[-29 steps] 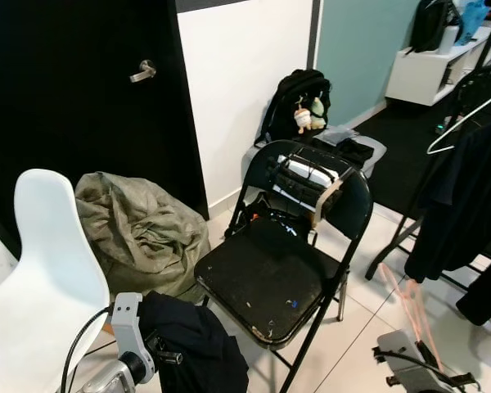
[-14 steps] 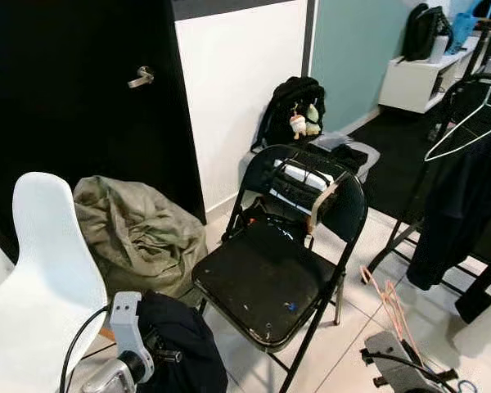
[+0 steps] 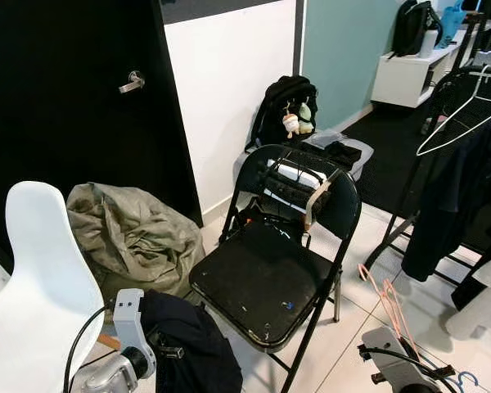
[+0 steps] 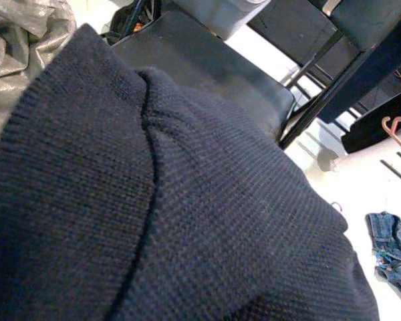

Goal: Hang hanger

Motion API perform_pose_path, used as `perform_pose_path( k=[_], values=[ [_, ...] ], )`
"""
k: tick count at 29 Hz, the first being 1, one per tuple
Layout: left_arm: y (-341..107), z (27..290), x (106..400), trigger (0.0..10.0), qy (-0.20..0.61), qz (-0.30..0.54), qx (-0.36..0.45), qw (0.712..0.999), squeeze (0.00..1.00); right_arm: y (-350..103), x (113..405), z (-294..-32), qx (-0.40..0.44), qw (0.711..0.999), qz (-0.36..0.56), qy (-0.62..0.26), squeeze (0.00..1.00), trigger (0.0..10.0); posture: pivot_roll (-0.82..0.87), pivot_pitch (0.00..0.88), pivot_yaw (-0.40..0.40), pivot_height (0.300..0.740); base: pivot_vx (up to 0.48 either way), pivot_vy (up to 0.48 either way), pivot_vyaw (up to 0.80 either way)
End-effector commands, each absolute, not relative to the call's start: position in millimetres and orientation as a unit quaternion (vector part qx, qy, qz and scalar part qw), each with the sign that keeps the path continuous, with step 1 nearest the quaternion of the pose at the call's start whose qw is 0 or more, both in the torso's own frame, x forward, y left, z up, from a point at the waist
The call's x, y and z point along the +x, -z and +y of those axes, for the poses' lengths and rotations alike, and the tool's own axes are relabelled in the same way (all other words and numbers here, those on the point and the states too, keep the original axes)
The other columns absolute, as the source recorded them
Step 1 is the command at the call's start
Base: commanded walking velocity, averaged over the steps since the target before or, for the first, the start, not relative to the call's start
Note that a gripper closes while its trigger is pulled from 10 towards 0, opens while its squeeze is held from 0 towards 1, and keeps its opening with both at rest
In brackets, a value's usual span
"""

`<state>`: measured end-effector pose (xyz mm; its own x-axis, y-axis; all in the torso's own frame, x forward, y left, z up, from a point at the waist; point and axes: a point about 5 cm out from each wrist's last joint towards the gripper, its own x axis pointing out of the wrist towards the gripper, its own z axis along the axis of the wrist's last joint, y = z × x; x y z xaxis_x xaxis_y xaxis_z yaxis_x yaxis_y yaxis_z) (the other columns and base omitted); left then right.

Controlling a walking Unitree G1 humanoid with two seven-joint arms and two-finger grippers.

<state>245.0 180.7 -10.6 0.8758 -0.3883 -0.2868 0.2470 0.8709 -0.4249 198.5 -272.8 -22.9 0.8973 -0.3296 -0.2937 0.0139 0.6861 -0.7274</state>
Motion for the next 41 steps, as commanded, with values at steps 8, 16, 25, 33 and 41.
perform_pose_path(
  k=[8,16,25,33,41],
  values=[
    [5.1,187.6,251.2,10.0,0.174,0.175,-0.182,0.952,0.0,25.0,203.0,-264.3,-0.383,0.897,0.201,0.089,0.0,10.0,-0.2,0.003,0.115,0.71,0.0,0.0,0.0],
    [4.7,187.7,251.9,10.0,0.176,0.175,-0.181,0.952,0.0,25.4,203.6,-264.1,-0.383,0.897,0.203,0.089,0.0,10.0,-0.2,0.007,0.11,0.71,0.0,0.0,0.0],
    [4.0,187.1,251.6,10.0,0.174,0.17,-0.185,0.952,0.0,28.2,200.7,-267.2,-0.384,0.894,0.212,0.09,0.0,10.0,-0.2,0.011,0.099,0.71,0.0,0.0,0.0],
    [4.2,186.8,250.7,10.0,0.175,0.168,-0.186,0.952,0.0,29.1,199.5,-269.2,-0.384,0.893,0.216,0.09,0.0,10.0,-0.2,0.018,0.096,0.71,0.0,0.0,0.0],
    [4.0,185.9,251.0,10.0,0.175,0.167,-0.186,0.952,0.0,28.9,200.2,-269.7,-0.384,0.893,0.216,0.09,0.0,10.0,-0.19,0.019,0.09,0.71,0.0,0.0,0.0]
  ],
)
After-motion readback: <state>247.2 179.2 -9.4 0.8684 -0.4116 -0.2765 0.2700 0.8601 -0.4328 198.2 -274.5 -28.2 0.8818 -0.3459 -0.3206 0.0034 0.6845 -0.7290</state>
